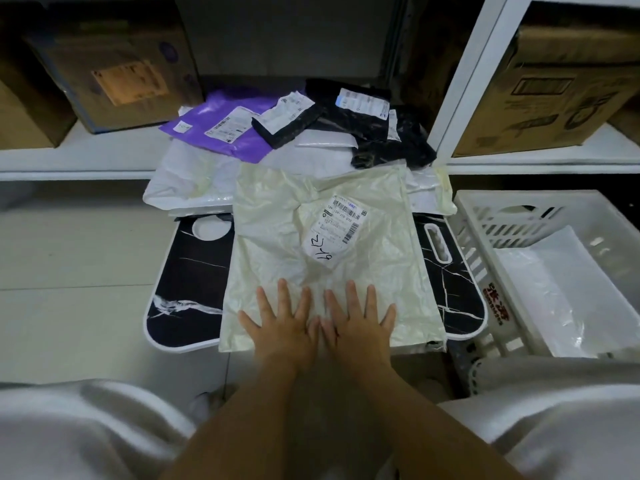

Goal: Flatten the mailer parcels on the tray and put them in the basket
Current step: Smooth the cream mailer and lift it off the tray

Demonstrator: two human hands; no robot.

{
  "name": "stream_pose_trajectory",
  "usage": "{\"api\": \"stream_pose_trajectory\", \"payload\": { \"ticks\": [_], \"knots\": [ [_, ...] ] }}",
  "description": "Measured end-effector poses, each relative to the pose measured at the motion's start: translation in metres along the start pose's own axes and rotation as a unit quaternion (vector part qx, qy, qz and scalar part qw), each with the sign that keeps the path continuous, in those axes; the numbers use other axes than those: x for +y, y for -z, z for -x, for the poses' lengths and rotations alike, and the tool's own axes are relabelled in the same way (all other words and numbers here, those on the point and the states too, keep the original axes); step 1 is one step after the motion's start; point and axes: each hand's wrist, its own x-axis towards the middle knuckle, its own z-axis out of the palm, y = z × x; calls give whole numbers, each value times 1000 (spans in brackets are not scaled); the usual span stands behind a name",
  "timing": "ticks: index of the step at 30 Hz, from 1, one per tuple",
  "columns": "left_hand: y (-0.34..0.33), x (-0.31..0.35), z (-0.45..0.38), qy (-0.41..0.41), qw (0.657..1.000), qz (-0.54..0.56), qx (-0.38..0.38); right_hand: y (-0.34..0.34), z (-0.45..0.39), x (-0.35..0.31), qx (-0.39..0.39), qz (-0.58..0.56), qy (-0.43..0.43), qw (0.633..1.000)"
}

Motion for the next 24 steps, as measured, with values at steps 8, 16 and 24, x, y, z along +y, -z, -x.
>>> {"api": "stream_pose_trajectory", "payload": {
  "ticks": [8,16,24],
  "knots": [
    [35,13,-19,-12,987,-9,163,39,-30,-12,179,-59,4,982],
    [16,1,-49,-37,997,-49,44,26,-62,11,-39,-20,41,998],
    [20,1,-54,-30,997,-49,48,28,-67,11,-50,-2,22,998]
  ]
}}
